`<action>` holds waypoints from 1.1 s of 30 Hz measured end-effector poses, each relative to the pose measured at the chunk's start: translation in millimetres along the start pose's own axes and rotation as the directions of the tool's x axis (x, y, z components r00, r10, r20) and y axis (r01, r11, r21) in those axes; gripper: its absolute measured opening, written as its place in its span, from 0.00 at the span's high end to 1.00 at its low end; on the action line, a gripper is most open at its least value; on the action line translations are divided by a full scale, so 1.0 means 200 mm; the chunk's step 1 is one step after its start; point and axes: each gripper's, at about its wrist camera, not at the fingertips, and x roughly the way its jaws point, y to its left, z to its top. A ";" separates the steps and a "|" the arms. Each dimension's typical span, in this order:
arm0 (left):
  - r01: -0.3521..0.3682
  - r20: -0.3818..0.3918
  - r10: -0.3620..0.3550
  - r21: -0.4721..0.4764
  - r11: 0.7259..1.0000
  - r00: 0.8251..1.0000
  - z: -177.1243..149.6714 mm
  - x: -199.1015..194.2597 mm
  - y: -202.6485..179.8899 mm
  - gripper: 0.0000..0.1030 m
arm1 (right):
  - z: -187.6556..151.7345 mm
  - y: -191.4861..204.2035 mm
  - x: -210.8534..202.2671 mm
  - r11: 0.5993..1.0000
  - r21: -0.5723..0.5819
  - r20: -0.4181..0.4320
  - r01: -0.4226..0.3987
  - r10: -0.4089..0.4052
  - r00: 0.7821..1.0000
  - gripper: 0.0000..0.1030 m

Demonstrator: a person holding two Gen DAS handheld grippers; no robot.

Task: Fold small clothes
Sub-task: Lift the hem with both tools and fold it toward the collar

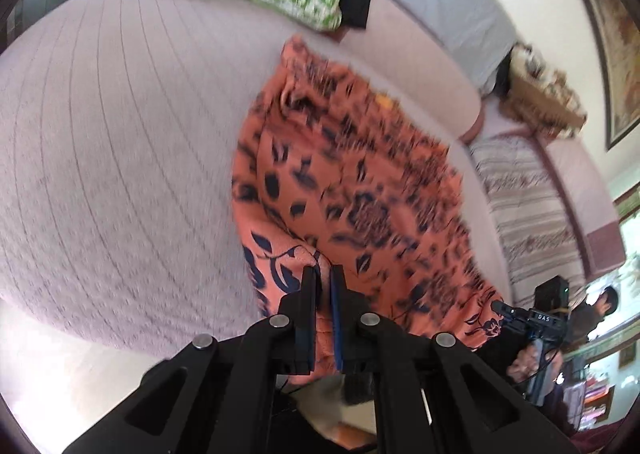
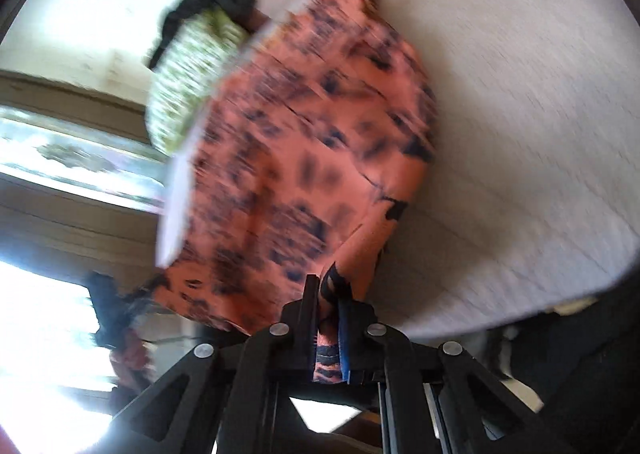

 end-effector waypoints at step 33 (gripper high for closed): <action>-0.026 -0.115 0.019 -0.053 0.998 0.993 0.03 0.12 0.09 0.93 | 0.16 0.07 0.09 1.000 -0.030 -0.046 0.008 -0.009 0.999 0.90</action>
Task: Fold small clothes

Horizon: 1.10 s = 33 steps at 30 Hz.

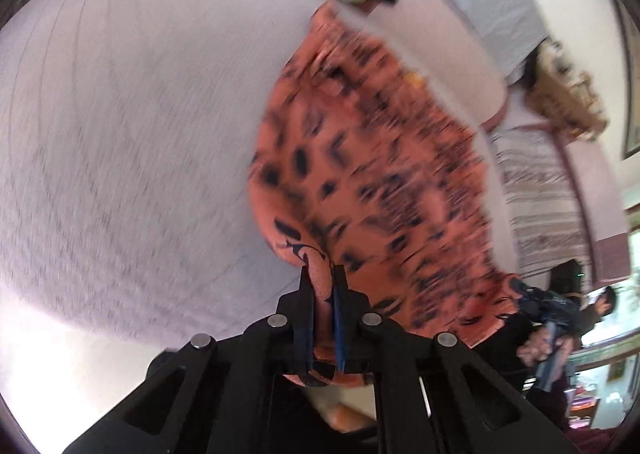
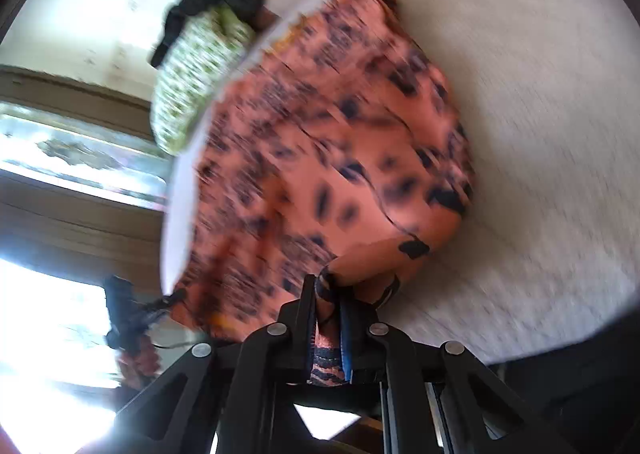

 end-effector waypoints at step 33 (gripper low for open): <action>-0.249 0.260 0.295 -0.195 0.949 0.919 0.70 0.39 -0.31 0.33 | 1.17 -0.15 0.15 0.974 0.227 0.443 0.012 -0.114 0.889 0.18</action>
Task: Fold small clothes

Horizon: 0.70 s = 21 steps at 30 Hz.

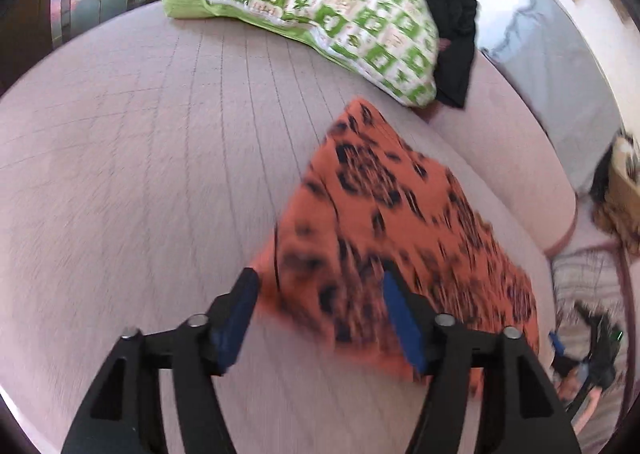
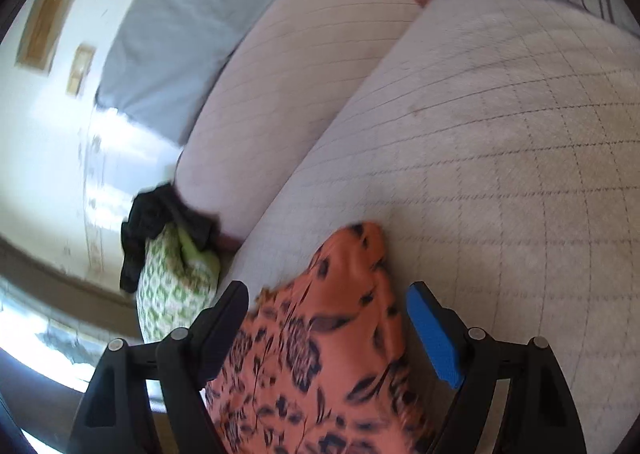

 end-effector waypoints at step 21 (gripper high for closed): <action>-0.066 -0.017 0.073 0.273 0.960 0.997 -0.16 0.05 -0.60 0.21 | -0.44 -0.22 0.15 0.990 0.137 -0.380 0.025 0.029 0.924 0.11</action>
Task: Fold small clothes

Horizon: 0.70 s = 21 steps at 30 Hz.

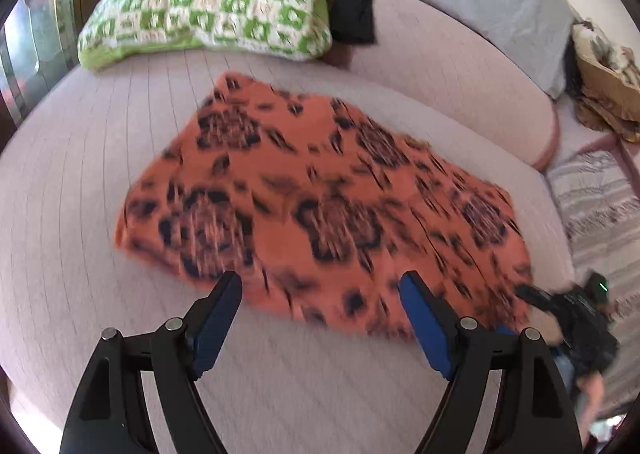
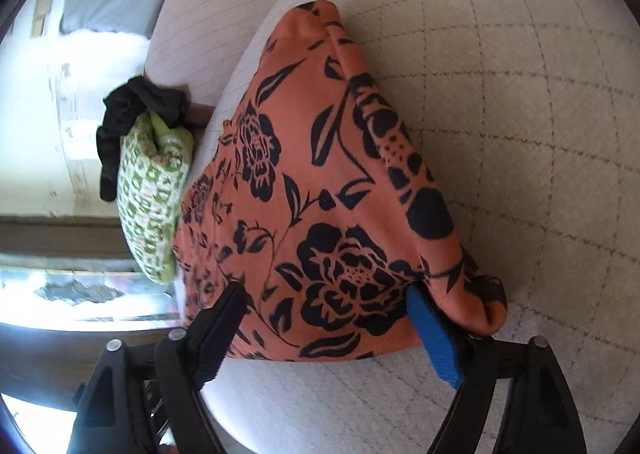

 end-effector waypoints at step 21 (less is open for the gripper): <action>-0.227 0.079 0.216 0.200 0.953 0.973 0.07 0.35 0.02 0.21 | -0.10 0.37 0.00 0.970 -0.228 -0.052 0.081 -0.095 0.994 0.00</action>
